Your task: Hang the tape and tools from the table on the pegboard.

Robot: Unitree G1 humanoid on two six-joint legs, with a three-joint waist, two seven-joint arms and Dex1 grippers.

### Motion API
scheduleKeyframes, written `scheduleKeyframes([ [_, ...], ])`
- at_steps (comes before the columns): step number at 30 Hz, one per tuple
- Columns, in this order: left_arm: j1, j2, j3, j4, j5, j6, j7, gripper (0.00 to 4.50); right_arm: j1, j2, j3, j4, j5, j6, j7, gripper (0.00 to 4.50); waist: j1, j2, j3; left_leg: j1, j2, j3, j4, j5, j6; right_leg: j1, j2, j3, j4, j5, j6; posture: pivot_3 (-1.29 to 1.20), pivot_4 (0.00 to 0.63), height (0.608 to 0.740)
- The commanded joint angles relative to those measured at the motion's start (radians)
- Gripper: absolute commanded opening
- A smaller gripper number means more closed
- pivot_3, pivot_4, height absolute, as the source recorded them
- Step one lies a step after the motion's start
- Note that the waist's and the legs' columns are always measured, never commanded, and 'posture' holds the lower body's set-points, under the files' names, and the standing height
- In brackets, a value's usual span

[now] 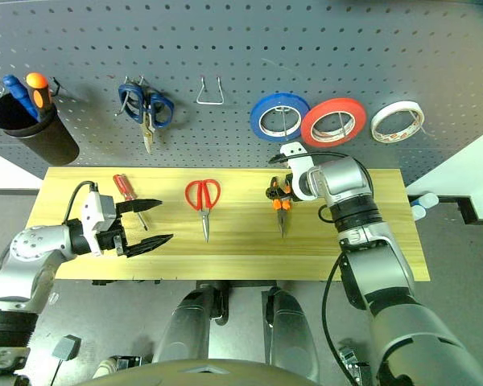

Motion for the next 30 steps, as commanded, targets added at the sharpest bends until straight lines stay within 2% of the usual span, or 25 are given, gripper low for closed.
scheduleKeyframes([
  [1,-0.006,0.001,-0.005,0.004,0.005,-0.034,-0.015,4.50,-0.002,0.015,-0.040,0.017,0.002,0.001,-0.040,4.49,-0.001,0.000,0.000,0.000,0.000,0.000,0.000,0.000,0.000,0.000,0.000,0.000,0.000,0.000,0.000,0.22,0.316,0.740],
  [9,-0.018,0.002,-0.017,0.013,0.013,-0.037,-0.026,4.50,0.025,0.026,-0.061,0.007,0.002,-0.017,-0.087,4.49,-0.002,0.000,0.000,0.000,0.000,0.000,0.000,0.000,0.000,0.000,0.000,0.000,0.000,0.000,0.000,0.21,0.311,0.740],
  [14,-0.029,-0.001,-0.027,0.020,0.011,-0.036,-0.028,4.50,0.026,0.003,-0.059,0.004,-0.001,-0.032,-0.086,4.49,-0.003,0.000,0.000,0.000,0.000,0.000,0.000,0.000,-0.001,0.000,0.000,0.000,0.000,0.000,0.000,0.18,0.281,0.740],
  [19,-0.049,-0.006,-0.037,0.025,0.017,-0.036,-0.020,4.50,0.037,0.046,-0.090,0.028,0.017,-0.021,-0.111,4.49,-0.002,-0.001,-0.001,0.000,0.000,0.001,0.000,0.002,0.000,0.000,0.000,-0.001,0.000,0.000,0.001,0.19,0.246,0.740],
  [25,-0.007,0.021,-0.002,0.004,0.015,-0.042,-0.007,4.50,0.009,0.108,-0.118,0.138,0.009,-0.065,-0.149,4.49,-0.003,-0.002,-0.003,0.000,0.000,0.002,0.000,0.003,0.000,0.000,0.001,-0.003,0.002,0.002,0.004,0.24,0.225,0.740],
  [30,0.053,0.040,0.027,-0.040,0.003,-0.041,0.016,4.50,-0.031,0.140,-0.120,0.248,-0.007,-0.113,-0.166,4.49,0.000,-0.008,-0.008,0.001,0.000,0.002,0.000,0.006,0.000,0.001,0.002,-0.004,0.004,0.002,0.004,0.27,0.222,0.740],
])
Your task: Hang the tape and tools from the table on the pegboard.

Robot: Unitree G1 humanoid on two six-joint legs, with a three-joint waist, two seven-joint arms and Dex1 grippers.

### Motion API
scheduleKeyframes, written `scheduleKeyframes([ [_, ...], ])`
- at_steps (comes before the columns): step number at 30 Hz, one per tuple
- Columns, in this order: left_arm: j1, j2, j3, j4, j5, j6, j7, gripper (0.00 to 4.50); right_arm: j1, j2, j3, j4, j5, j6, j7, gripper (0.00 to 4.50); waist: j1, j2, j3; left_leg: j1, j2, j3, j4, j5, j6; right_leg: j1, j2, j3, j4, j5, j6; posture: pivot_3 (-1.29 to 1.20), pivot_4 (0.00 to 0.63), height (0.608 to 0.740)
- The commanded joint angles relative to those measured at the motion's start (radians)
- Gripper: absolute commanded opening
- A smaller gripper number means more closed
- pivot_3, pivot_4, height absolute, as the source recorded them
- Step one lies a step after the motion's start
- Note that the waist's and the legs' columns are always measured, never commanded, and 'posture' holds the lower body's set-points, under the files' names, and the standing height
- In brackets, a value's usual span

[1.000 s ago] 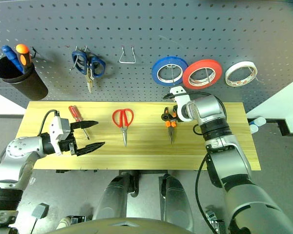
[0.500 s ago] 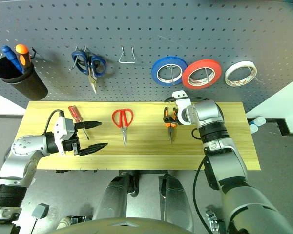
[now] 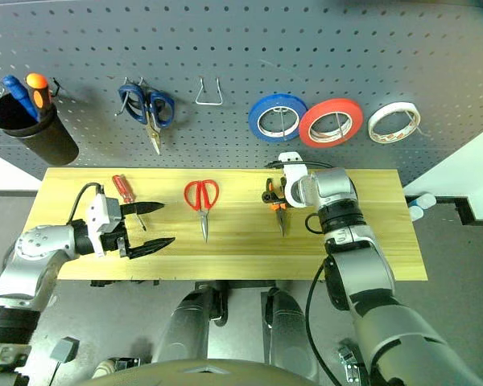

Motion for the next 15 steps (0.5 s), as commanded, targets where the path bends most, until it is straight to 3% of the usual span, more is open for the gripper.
scheduleKeyframes([
  [1,0.051,0.023,0.050,-0.068,-0.012,-0.011,0.018,4.50,-0.021,0.033,0.012,0.068,-0.013,-0.042,-0.003,4.49,-0.001,-0.004,-0.003,0.000,0.000,0.000,0.000,0.000,0.000,0.000,0.000,0.000,0.000,0.000,0.000,0.27,0.224,0.740],
  [8,0.095,0.029,0.073,-0.106,-0.022,0.003,0.041,4.50,-0.008,0.026,0.093,0.104,-0.092,-0.151,-0.003,4.49,0.002,-0.005,-0.005,0.002,0.001,-0.001,-0.001,0.000,-0.004,0.001,-0.001,0.000,0.000,0.000,-0.004,0.28,0.228,0.740],
  [15,0.105,0.033,0.085,-0.110,-0.024,0.008,0.043,4.50,0.017,0.044,0.134,0.055,-0.104,-0.145,0.037,4.49,0.002,-0.005,-0.005,0.001,0.001,0.000,-0.003,0.001,-0.004,0.000,-0.001,0.000,0.000,0.002,-0.001,0.27,0.224,0.740],
])
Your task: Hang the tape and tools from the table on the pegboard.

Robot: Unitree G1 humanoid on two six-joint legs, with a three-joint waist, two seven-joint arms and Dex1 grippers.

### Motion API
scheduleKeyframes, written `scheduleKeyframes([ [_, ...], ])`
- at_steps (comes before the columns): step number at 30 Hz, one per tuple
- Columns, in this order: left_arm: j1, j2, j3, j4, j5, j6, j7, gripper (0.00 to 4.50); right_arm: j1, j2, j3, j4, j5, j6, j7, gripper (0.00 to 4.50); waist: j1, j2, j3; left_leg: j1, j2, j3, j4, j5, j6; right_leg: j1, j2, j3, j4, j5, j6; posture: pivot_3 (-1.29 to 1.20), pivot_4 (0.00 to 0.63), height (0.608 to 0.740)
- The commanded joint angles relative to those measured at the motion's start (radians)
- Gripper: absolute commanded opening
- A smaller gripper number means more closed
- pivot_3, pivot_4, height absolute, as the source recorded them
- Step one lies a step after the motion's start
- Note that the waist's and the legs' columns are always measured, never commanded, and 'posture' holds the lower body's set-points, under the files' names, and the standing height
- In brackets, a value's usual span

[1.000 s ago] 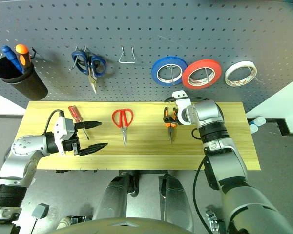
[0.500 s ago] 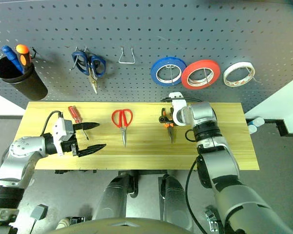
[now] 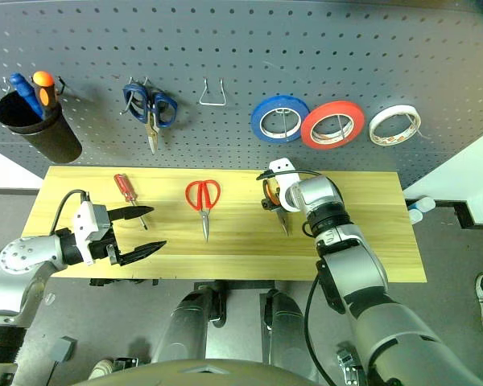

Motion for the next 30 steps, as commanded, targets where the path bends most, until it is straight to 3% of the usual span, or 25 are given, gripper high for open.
scheduleKeyframes([
  [1,0.010,0.014,0.025,-0.024,-0.016,-0.006,-0.004,4.50,0.011,0.019,0.009,-0.032,-0.008,0.007,0.001,4.49,-0.002,0.000,0.000,0.000,0.000,0.000,0.000,0.000,0.000,0.000,0.000,0.000,0.000,0.000,0.000,0.27,0.223,0.740],
  [5,0.011,0.014,0.024,-0.024,-0.015,-0.005,-0.003,4.50,0.009,0.025,0.023,-0.030,-0.025,0.026,-0.009,4.49,0.000,0.000,0.000,0.000,0.000,0.000,-0.002,0.002,-0.001,0.000,0.000,-0.001,0.000,0.000,0.000,0.28,0.222,0.740],
  [6,0.012,0.014,0.024,-0.025,-0.015,-0.005,-0.003,4.50,0.009,0.025,0.022,-0.030,-0.027,0.029,-0.009,4.32,0.000,0.000,0.000,0.000,0.000,0.000,-0.002,0.002,-0.001,0.000,0.000,-0.001,0.000,0.000,0.000,0.28,0.222,0.740],
  [8,0.015,0.014,0.026,-0.022,-0.013,-0.009,-0.002,4.50,0.010,0.024,0.024,-0.026,-0.034,0.028,-0.008,3.90,0.000,0.000,0.000,0.000,0.000,0.000,-0.002,0.002,-0.001,0.000,0.000,-0.002,0.000,0.000,0.000,0.28,0.221,0.740],
  [14,0.031,0.014,0.025,-0.023,-0.008,-0.016,-0.003,4.50,0.010,0.020,0.059,-0.040,-0.053,0.037,0.020,2.08,-0.001,-0.001,-0.001,0.000,0.000,0.000,-0.002,0.004,0.000,0.000,0.000,-0.002,0.001,0.000,0.000,0.28,0.215,0.740],
  [21,0.066,0.028,0.062,-0.065,-0.048,-0.006,-0.021,4.50,0.018,-0.030,0.104,-0.212,-0.030,0.104,0.148,2.07,0.000,-0.001,-0.001,0.000,0.000,0.000,-0.002,0.005,0.001,0.000,0.000,-0.003,0.001,0.000,0.001,0.25,0.201,0.740],
  [30,0.174,0.037,0.201,-0.210,-0.224,0.052,-0.055,4.50,0.107,-0.202,0.068,-0.806,0.239,0.255,0.437,2.07,-0.001,-0.002,-0.004,0.000,0.000,-0.002,-0.002,0.005,0.001,0.001,0.000,-0.006,0.001,0.001,0.002,0.20,0.177,0.740],
])
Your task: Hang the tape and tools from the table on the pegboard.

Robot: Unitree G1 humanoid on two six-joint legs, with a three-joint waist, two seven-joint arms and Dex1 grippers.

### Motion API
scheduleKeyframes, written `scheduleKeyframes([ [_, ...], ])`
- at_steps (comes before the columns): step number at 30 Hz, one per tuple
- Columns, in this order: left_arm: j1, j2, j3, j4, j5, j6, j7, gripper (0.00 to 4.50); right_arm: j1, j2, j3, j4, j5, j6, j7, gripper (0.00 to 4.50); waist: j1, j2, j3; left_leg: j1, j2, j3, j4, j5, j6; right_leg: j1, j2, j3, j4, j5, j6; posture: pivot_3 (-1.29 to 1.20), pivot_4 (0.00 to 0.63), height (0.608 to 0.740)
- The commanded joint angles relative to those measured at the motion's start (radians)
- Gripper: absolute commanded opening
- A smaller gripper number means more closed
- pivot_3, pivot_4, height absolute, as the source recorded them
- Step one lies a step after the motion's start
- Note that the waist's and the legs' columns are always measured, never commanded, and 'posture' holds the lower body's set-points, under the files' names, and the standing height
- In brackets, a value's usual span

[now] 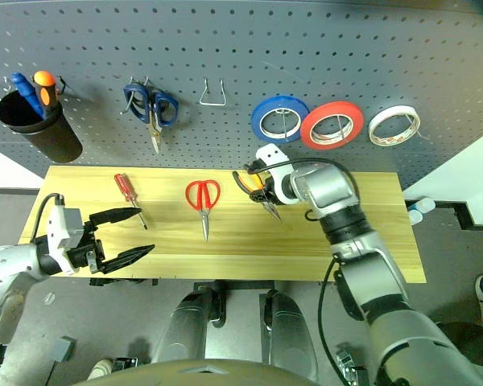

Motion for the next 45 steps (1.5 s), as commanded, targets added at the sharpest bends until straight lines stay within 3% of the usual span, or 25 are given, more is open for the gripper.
scheduleKeyframes([
  [1,0.039,0.014,0.082,-0.075,-0.078,0.018,-0.013,4.50,0.022,-0.052,-0.036,-0.213,0.126,0.035,0.097,2.07,0.000,0.000,-0.001,0.000,0.000,0.000,0.000,0.000,0.000,0.000,0.000,0.000,0.000,0.000,0.000,0.19,0.168,0.740],
  [7,0.056,0.017,0.212,-0.128,-0.211,0.094,0.017,4.50,0.038,-0.093,-0.162,-0.311,0.269,-0.036,0.168,2.07,-0.001,-0.002,-0.016,0.000,0.000,-0.003,0.005,-0.001,-0.001,0.003,0.000,-0.002,0.001,0.001,0.001,0.19,0.139,0.740],
  [13,0.054,0.026,0.305,-0.139,-0.275,0.138,0.033,4.50,0.023,-0.127,-0.265,-0.276,0.365,-0.126,0.227,2.07,-0.001,-0.003,-0.043,0.000,0.000,-0.002,0.010,-0.001,0.000,0.005,0.001,-0.003,0.000,0.002,0.002,0.19,0.113,0.740],
  [22,-0.065,0.053,0.359,-0.107,-0.330,0.179,0.074,4.50,-0.118,-0.013,-0.389,-0.202,0.483,-0.199,0.127,2.07,-0.002,-0.002,-0.076,0.000,0.002,0.000,0.010,0.000,0.000,0.005,0.001,-0.002,0.001,0.006,-0.001,0.20,0.083,0.740],
  [31,-0.146,0.058,0.331,-0.040,-0.252,0.134,0.070,4.50,-0.198,0.157,-0.320,-0.081,0.348,-0.383,-0.118,2.07,-0.002,-0.001,-0.110,0.001,0.005,0.011,0.010,0.000,0.000,0.004,0.004,-0.002,0.001,0.006,-0.001,0.19,0.068,0.740],
  [37,-0.197,0.045,0.301,0.006,-0.199,0.092,0.078,4.50,-0.256,0.254,-0.343,0.064,0.262,-0.541,-0.296,2.07,-0.002,-0.001,-0.119,0.001,0.018,0.029,0.009,0.001,-0.003,0.002,0.007,-0.002,0.003,0.007,-0.002,0.18,0.069,0.740],
  [45,-0.229,0.027,0.261,0.031,-0.161,0.065,0.084,4.50,-0.217,0.310,-0.287,0.054,0.187,-0.640,-0.382,2.07,-0.003,-0.001,-0.123,0.001,0.032,0.049,0.009,0.002,-0.004,0.000,0.010,-0.002,0.003,0.007,-0.002,0.17,0.073,0.740],
])
